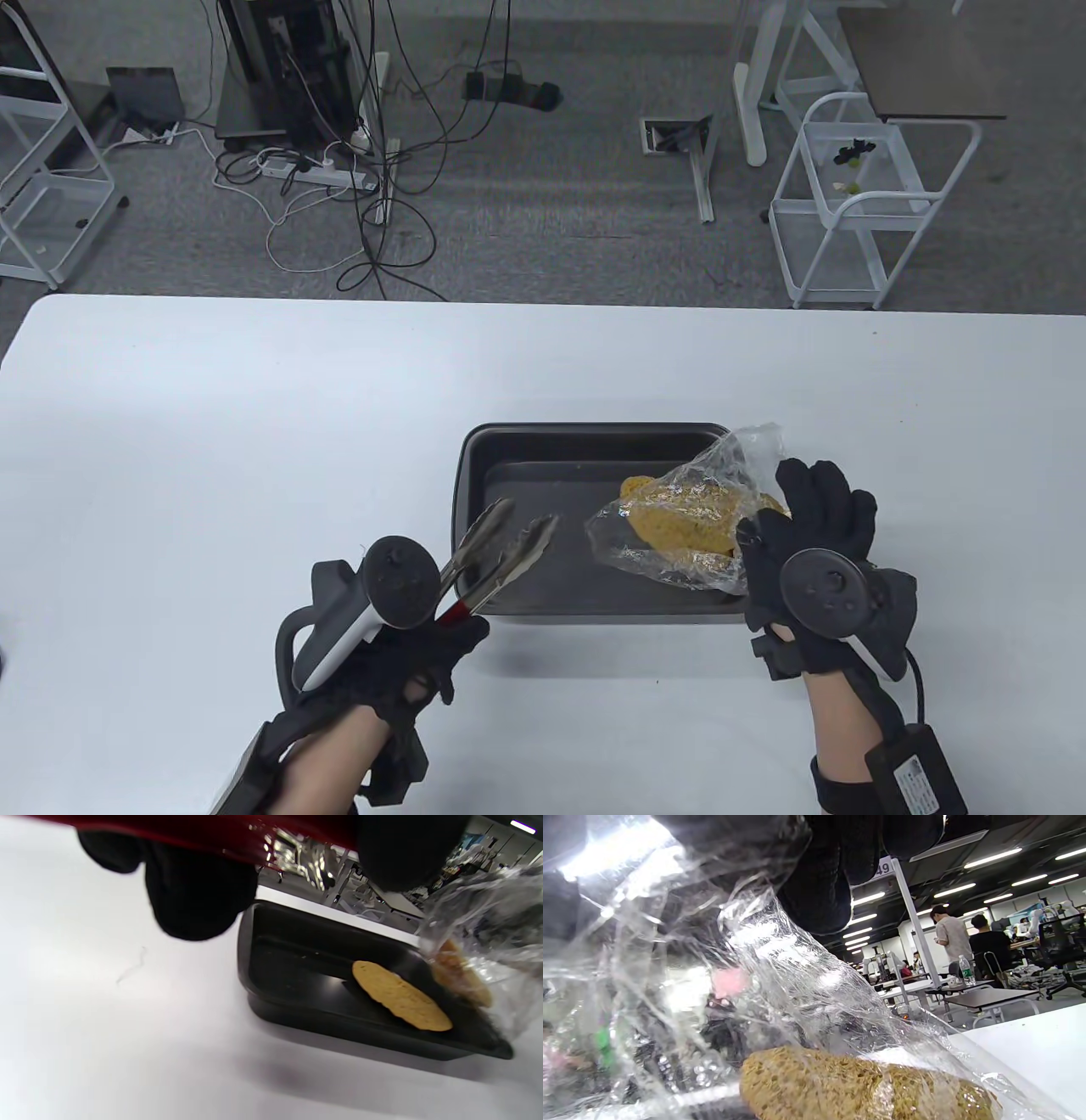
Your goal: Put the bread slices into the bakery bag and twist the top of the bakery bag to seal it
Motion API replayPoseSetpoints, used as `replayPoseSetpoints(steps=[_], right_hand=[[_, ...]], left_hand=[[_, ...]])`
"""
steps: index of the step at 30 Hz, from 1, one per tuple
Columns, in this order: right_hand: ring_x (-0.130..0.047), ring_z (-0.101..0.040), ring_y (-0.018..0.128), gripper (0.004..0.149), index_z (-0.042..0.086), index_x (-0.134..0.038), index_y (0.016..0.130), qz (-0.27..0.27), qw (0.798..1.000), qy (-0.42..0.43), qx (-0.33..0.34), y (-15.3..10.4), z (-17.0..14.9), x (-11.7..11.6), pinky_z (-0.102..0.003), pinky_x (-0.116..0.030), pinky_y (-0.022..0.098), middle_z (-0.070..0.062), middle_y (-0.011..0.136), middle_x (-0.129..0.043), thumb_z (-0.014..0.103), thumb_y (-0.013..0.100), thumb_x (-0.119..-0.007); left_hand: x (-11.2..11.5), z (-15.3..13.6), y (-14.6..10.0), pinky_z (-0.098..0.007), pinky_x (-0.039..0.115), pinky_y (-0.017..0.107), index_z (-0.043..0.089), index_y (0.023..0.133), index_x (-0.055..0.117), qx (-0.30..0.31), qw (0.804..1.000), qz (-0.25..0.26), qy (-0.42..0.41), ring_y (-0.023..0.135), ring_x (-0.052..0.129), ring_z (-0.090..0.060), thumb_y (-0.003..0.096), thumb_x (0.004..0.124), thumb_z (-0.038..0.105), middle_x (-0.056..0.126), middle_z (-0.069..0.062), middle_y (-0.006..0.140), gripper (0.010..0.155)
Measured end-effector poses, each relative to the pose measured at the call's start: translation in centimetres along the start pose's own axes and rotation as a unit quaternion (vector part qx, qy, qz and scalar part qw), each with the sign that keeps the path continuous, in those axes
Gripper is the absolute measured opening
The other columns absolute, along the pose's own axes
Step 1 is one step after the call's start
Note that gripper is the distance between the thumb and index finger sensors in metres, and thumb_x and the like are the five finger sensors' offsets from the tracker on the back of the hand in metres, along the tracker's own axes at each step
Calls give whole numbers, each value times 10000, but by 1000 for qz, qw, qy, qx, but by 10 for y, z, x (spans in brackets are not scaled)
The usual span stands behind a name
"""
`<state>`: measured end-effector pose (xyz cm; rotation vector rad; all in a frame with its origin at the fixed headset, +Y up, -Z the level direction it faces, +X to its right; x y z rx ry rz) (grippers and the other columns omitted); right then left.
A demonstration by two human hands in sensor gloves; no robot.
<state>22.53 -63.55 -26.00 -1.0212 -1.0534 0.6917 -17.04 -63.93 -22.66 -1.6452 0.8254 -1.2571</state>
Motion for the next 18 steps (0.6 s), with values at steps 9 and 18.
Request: replayPoseSetpoints(steps=[9, 18], right_hand=[[-528, -599, 1005, 430, -49, -949, 666, -22, 999, 27, -26, 2, -18, 17, -766, -337, 674, -260, 1084, -668, 323, 482, -837], [-528, -603, 1002, 430, -52, -947, 667, -38, 996, 58, -48, 2, -37, 30, -767, -339, 672, -266, 1081, -669, 320, 484, -835]], left_hand=[[1, 19, 38, -577, 662, 738, 154, 1090, 551, -8, 989, 77, 129, 679, 976, -318, 396, 874, 618, 825, -173, 947, 895], [11, 73, 118, -574, 632, 769, 235, 1086, 582, 17, 985, -6, 172, 748, 950, -304, 372, 923, 584, 818, -126, 975, 865]])
Point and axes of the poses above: the tracker on the back of each hand, its own z axis roughly to the thumb side, its own y axis roughly from the wrist to the fingertips, x = y × z, the point moved 2 cm from there along y, roughly from the wrist to the fingertips
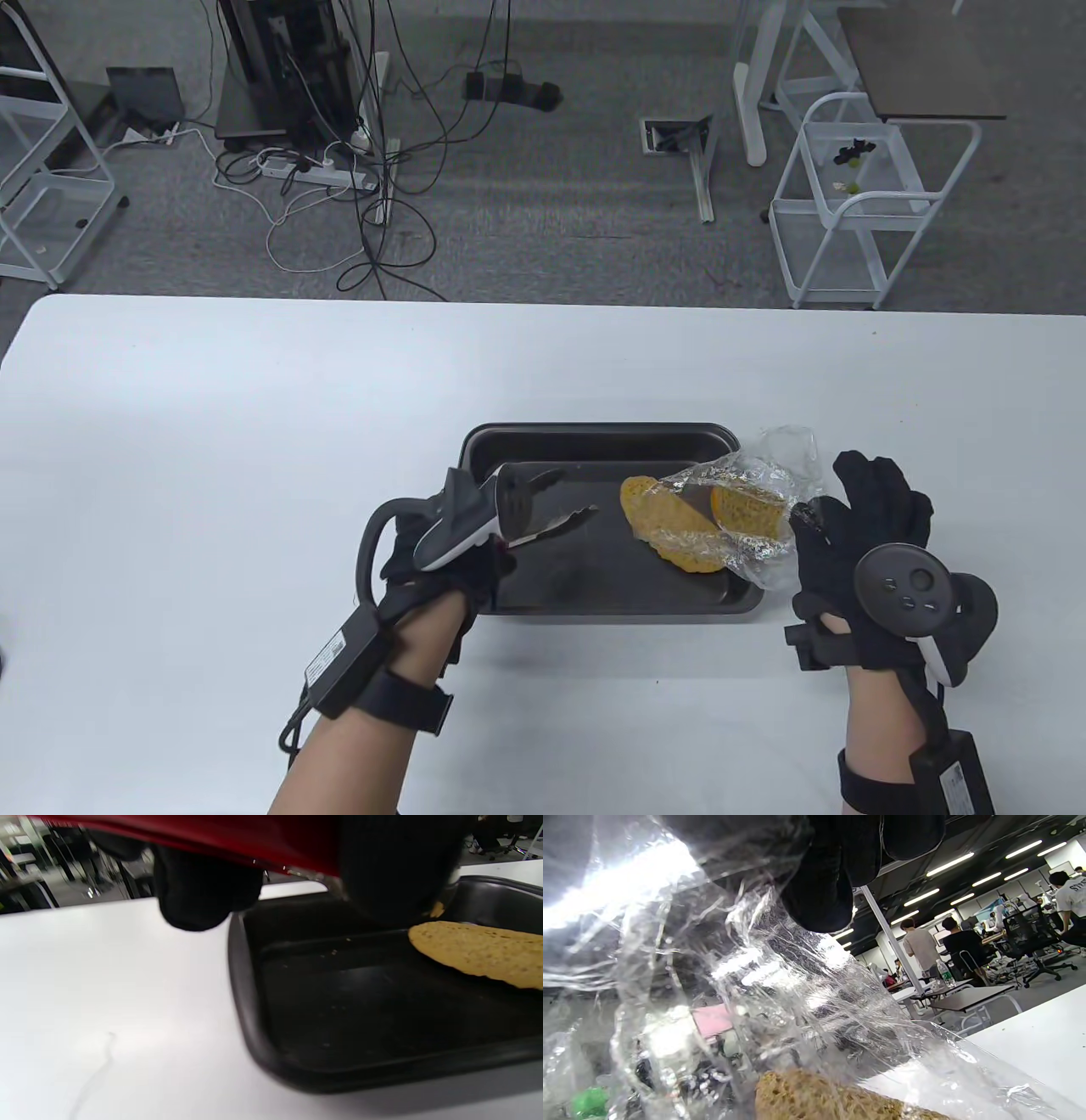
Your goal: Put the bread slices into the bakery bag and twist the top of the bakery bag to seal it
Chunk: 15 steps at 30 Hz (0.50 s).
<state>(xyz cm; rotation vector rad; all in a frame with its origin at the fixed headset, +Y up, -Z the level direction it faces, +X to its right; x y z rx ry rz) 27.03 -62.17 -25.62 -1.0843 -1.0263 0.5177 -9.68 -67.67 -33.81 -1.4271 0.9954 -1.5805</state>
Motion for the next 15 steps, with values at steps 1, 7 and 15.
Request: replayPoseSetpoints(steps=[1, 7, 15], right_hand=[[-530, -602, 1002, 430, -52, -947, 667, 0, 1000, 3, 0, 0, -1, 1, -766, -340, 672, -266, 1079, -672, 320, 484, -835], [-523, -601, 1006, 430, -47, -946, 671, 9, 1000, 12, 2, 2, -8, 1, -766, -339, 674, -264, 1084, -666, 323, 486, -833], [-523, -607, 1001, 430, -51, -945, 671, 4, 999, 28, -16, 4, -21, 5, -767, -341, 672, -268, 1082, -666, 321, 486, -833]], left_hand=[[-2, 5, 11, -575, 626, 773, 240, 1090, 575, -2, 1000, -26, -3, 759, 944, -304, 373, 923, 586, 811, -126, 984, 870], [-9, 32, 63, -571, 616, 781, 249, 1093, 566, -15, 997, -78, 22, 775, 936, -300, 373, 927, 586, 803, -126, 997, 874], [2, 52, 102, -559, 625, 784, 254, 1086, 591, 11, 992, -127, -1, 788, 940, -320, 373, 944, 577, 819, -143, 1005, 859]])
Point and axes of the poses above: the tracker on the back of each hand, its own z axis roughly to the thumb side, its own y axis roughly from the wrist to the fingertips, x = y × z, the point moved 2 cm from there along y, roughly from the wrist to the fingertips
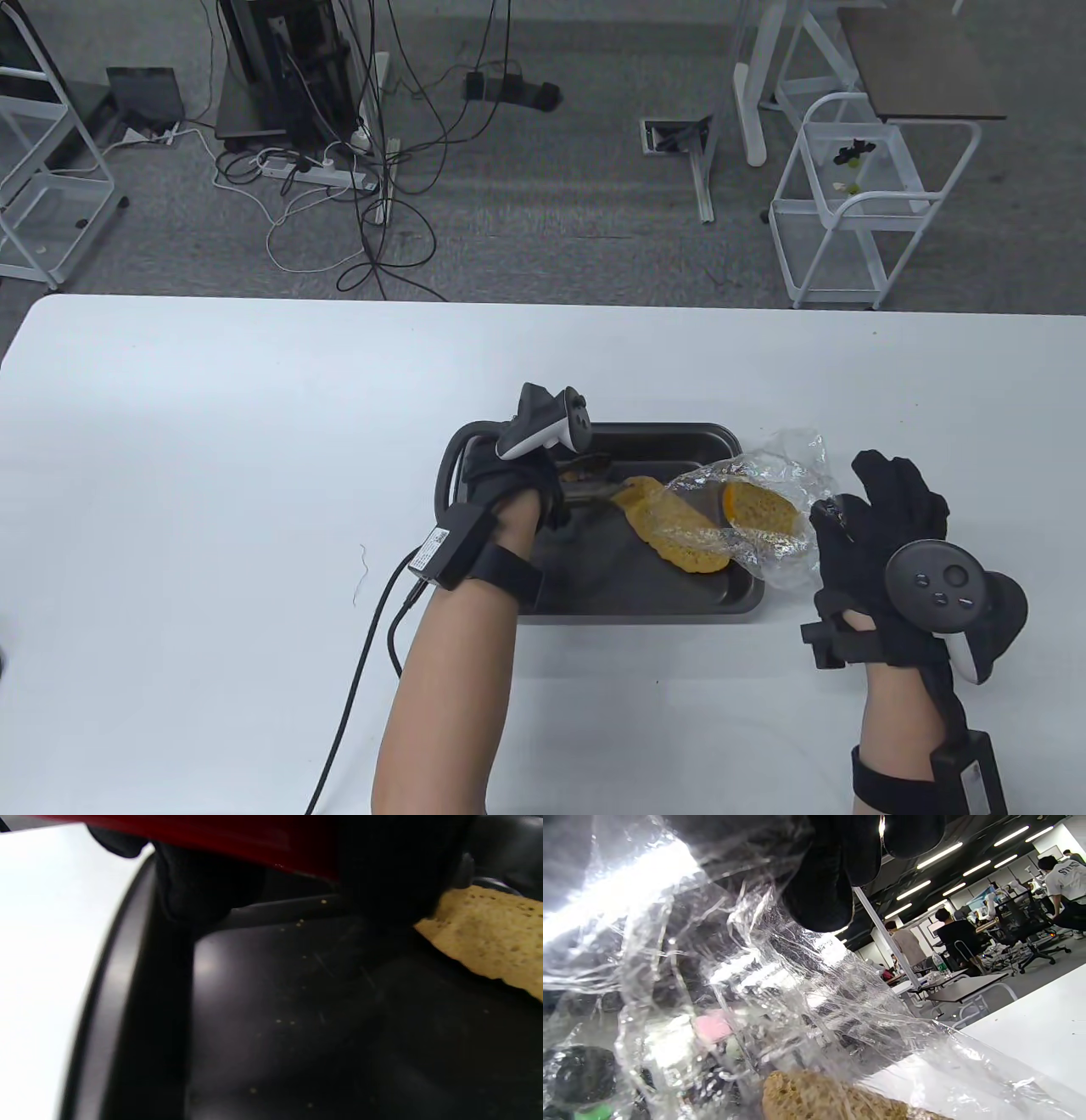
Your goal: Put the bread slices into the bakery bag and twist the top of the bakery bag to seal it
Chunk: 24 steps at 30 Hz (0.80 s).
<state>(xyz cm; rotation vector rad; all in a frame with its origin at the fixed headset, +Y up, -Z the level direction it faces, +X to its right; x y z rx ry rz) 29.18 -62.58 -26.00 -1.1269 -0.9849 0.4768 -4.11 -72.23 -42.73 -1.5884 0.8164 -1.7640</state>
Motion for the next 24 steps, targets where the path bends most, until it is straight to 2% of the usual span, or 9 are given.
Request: replayPoseSetpoints(steps=[5, 11, 16, 20, 24], right_hand=[[-524, -604, 1002, 430, -51, -945, 670, 0, 1000, 2, -8, 2, -5, -1, -767, -342, 671, -269, 1081, -667, 321, 486, -833], [-526, -605, 1000, 430, -53, -944, 671, 1, 1000, 3, -11, 2, -7, -1, -767, -343, 670, -269, 1080, -668, 320, 487, -833], [-523, -607, 1001, 431, -51, -944, 672, 0, 1000, 5, -12, 2, -7, 0, -767, -341, 671, -268, 1082, -665, 322, 487, -832], [-523, -606, 1001, 430, -50, -945, 672, -3, 1000, 8, -13, 2, -8, 2, -767, -341, 671, -269, 1081, -667, 321, 487, -832], [-523, -608, 1000, 431, -51, -944, 673, -2, 1000, 7, -10, 2, -7, 1, -767, -341, 672, -270, 1082, -665, 321, 487, -832]], left_hand=[[6, 14, 12, -564, 631, 788, 247, 1086, 628, 34, 999, -41, -11, 808, 937, -331, 375, 955, 563, 834, -154, 1008, 844], [16, 22, 9, -562, 652, 787, 243, 1059, 701, 73, 995, -66, -4, 801, 953, -314, 365, 972, 537, 871, -148, 980, 801], [26, 22, -7, -548, 687, 770, 254, 1024, 753, 99, 994, -56, 7, 749, 994, -293, 352, 976, 523, 926, -122, 930, 757], [37, 11, -23, -547, 699, 760, 256, 1004, 784, 115, 992, -52, -4, 710, 1016, -302, 371, 970, 506, 963, -129, 891, 705], [51, 2, -46, -546, 713, 745, 271, 991, 796, 138, 990, -13, -21, 659, 1048, -304, 370, 962, 511, 1003, -128, 847, 687]])
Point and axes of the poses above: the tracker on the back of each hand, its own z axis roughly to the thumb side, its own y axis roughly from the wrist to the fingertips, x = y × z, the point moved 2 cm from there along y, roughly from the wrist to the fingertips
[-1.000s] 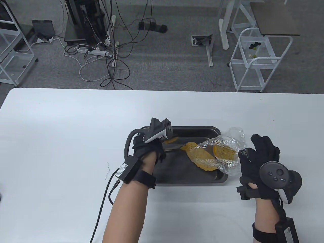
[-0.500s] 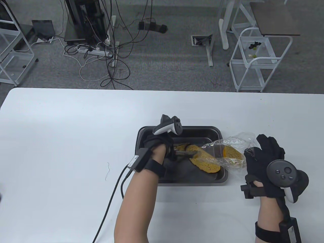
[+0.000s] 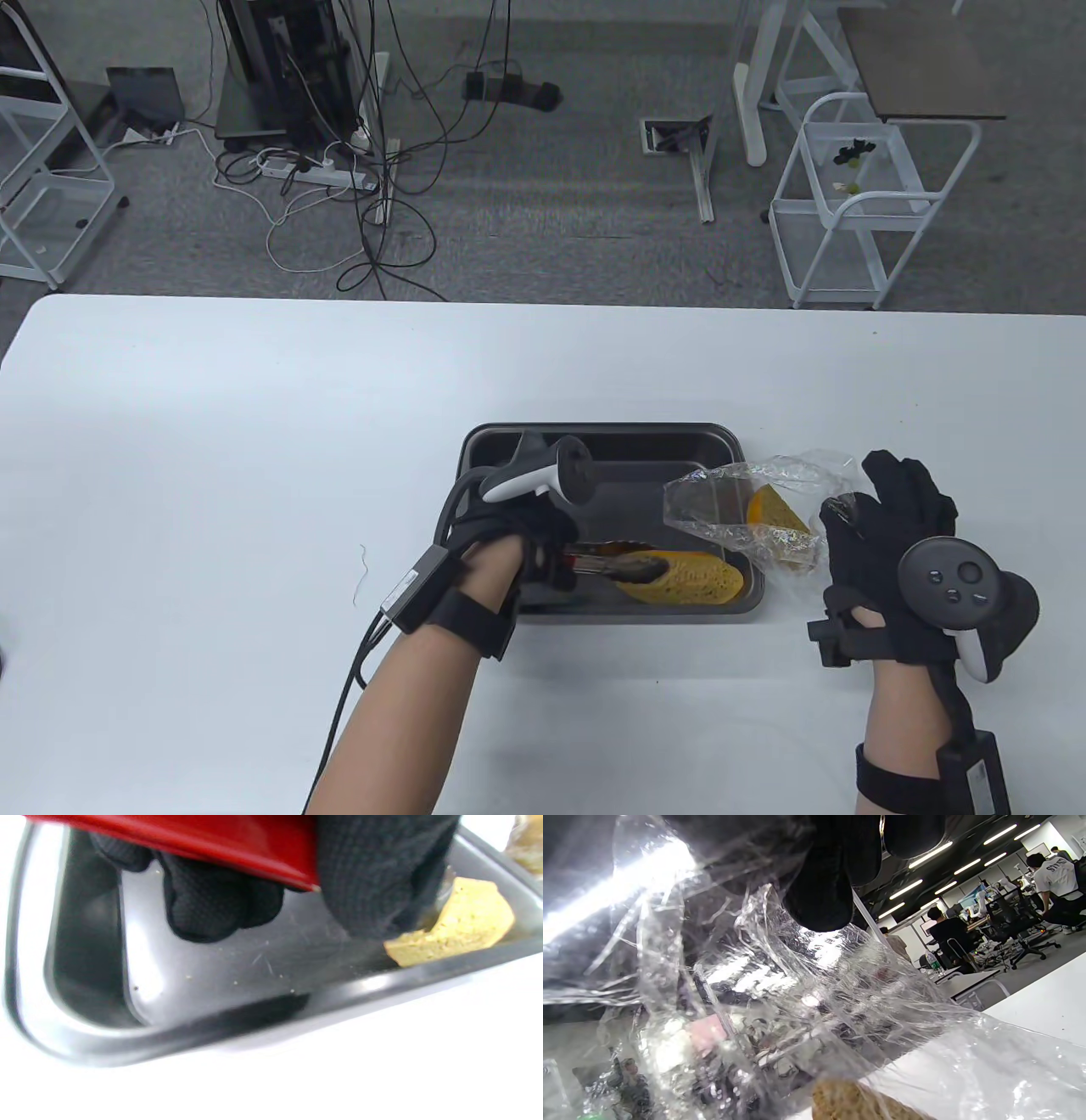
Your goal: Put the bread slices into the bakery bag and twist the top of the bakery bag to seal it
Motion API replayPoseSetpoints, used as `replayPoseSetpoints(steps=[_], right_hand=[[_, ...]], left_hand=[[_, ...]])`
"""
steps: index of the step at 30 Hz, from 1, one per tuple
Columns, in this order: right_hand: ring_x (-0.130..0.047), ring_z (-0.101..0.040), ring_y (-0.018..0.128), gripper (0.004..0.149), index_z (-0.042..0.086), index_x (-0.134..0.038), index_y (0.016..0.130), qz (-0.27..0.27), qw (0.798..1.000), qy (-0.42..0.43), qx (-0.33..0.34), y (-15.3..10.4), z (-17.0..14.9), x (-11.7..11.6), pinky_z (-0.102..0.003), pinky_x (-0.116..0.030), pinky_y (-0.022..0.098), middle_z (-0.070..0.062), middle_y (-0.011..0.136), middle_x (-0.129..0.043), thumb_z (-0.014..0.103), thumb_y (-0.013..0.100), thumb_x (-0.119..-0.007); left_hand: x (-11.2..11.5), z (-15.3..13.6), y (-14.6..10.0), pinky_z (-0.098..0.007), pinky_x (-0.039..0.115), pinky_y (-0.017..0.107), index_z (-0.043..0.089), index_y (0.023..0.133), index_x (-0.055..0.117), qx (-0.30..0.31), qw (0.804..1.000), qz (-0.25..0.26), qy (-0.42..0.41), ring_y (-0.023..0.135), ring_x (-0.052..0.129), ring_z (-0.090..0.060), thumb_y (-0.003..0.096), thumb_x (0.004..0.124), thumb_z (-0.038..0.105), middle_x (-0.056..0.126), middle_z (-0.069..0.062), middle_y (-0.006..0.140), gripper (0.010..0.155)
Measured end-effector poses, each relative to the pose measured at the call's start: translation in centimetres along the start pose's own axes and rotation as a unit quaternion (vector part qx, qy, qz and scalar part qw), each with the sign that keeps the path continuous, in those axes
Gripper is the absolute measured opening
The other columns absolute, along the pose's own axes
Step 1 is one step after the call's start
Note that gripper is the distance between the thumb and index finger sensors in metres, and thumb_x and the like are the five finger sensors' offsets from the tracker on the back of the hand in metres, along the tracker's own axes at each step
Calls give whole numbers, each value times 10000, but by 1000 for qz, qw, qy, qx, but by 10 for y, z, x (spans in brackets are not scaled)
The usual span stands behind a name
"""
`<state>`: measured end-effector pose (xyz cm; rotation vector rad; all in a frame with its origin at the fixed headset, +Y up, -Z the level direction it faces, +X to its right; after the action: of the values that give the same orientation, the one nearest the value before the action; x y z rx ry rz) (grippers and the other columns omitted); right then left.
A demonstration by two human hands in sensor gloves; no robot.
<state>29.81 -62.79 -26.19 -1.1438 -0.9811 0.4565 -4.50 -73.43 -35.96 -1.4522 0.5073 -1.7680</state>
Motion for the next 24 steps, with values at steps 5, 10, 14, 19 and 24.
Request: replayPoseSetpoints(steps=[5, 10, 14, 19, 24], right_hand=[[-524, -608, 999, 431, -50, -945, 672, 5, 1000, -14, 5, -1, 3, -6, -768, -343, 670, -269, 1081, -668, 323, 487, -832], [-528, -606, 999, 431, -51, -945, 672, 4, 999, -31, 11, -3, 7, -11, -767, -344, 670, -268, 1080, -670, 322, 486, -833], [-535, -603, 997, 430, -51, -947, 667, -6, 998, -55, 18, -4, 11, -17, -765, -347, 671, -269, 1076, -674, 322, 484, -835], [-526, -601, 1003, 431, -48, -941, 679, -1, 993, -111, 26, -6, 19, -31, -765, -341, 675, -269, 1082, -665, 320, 485, -830], [-528, -601, 1002, 431, -48, -941, 679, 6, 989, -146, 38, -9, 25, -44, -765, -342, 674, -267, 1081, -666, 319, 483, -831]], left_hand=[[14, 3, -33, -539, 682, 764, 307, 986, 806, -50, 993, 95, 47, 618, 1072, -280, 375, 945, 530, 1038, -89, 816, 665], [30, 0, -63, -540, 683, 759, 317, 982, 801, -65, 979, 181, 67, 610, 1059, -265, 367, 945, 543, 1033, -74, 807, 671], [41, -12, -87, -545, 670, 767, 323, 987, 784, -89, 964, 231, 93, 650, 1020, -245, 360, 946, 544, 995, -63, 832, 684], [44, -37, -118, -552, 672, 763, 322, 994, 762, -104, 951, 278, 92, 655, 1019, -238, 349, 954, 544, 950, -43, 859, 709], [37, -55, -149, -556, 678, 758, 323, 995, 754, -109, 940, 317, 67, 637, 1027, -242, 349, 958, 542, 952, -45, 849, 713]])
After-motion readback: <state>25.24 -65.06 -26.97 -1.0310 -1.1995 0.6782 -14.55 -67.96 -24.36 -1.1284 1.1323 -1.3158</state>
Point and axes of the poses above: the tracker on the back of each hand, its own z axis roughly to the thumb side, its own y axis roughly from the wrist to the fingertips, x = y × z, the point moved 2 cm from there along y, roughly from the wrist to the fingertips
